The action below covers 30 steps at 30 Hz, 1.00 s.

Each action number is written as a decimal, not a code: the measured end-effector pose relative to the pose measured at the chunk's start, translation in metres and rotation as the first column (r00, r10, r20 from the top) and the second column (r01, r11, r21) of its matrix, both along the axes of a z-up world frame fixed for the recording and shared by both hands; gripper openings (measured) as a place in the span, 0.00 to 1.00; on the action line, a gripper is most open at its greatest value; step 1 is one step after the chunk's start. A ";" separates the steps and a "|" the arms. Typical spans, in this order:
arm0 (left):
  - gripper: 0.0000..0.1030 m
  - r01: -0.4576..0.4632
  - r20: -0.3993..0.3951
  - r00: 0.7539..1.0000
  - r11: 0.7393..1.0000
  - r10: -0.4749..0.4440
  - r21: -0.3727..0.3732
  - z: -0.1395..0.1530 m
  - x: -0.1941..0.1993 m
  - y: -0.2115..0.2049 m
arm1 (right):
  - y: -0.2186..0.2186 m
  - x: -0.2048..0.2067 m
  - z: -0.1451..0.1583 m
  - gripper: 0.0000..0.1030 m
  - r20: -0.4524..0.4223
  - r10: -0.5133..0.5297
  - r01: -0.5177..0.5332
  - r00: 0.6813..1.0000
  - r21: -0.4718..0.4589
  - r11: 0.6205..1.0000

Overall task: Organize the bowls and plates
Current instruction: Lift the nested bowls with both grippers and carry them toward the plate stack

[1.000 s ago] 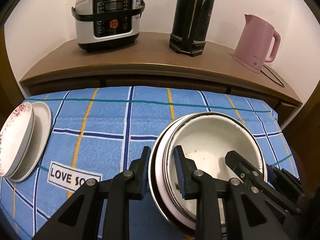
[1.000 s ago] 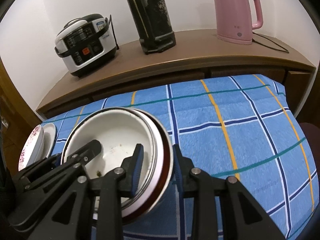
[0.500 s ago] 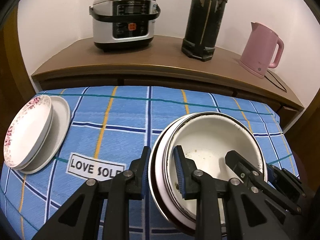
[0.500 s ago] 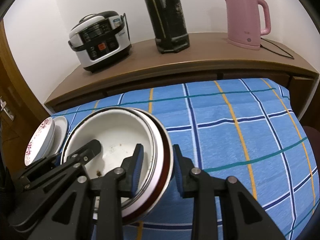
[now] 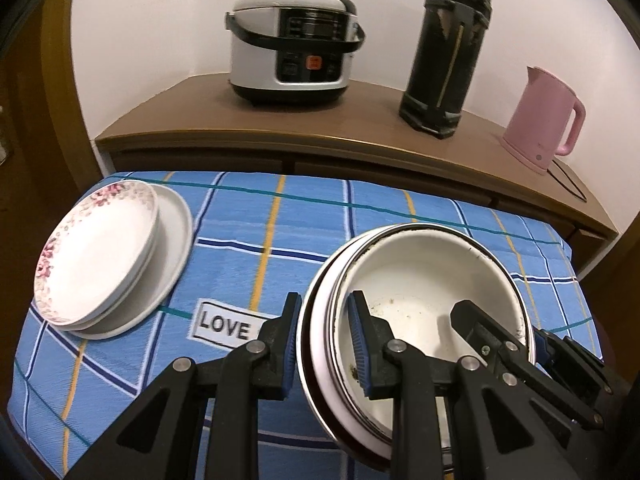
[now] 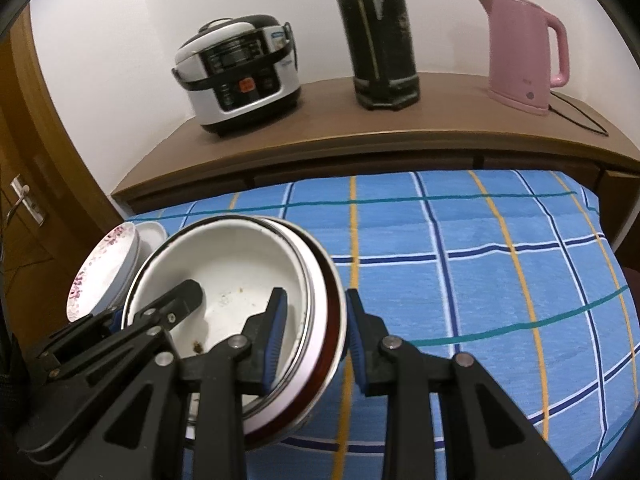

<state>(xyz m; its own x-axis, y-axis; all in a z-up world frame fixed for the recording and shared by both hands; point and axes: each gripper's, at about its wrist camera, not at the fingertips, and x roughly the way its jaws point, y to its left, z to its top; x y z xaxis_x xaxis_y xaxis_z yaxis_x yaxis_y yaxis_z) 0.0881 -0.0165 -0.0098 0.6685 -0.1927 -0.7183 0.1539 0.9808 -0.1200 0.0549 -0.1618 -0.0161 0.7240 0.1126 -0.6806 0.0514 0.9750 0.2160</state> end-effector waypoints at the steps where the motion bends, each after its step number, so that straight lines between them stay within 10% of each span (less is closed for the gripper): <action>1: 0.26 -0.005 0.001 1.000 1.000 0.005 -0.001 0.000 0.000 0.003 | 0.004 0.000 0.001 0.28 0.002 0.006 -0.006 1.000 -0.001 1.000; 30: 0.26 -0.118 0.029 0.993 0.993 0.119 -0.016 0.015 -0.017 0.077 | 0.076 -0.002 0.014 0.28 0.034 0.120 -0.119 0.992 -0.028 0.992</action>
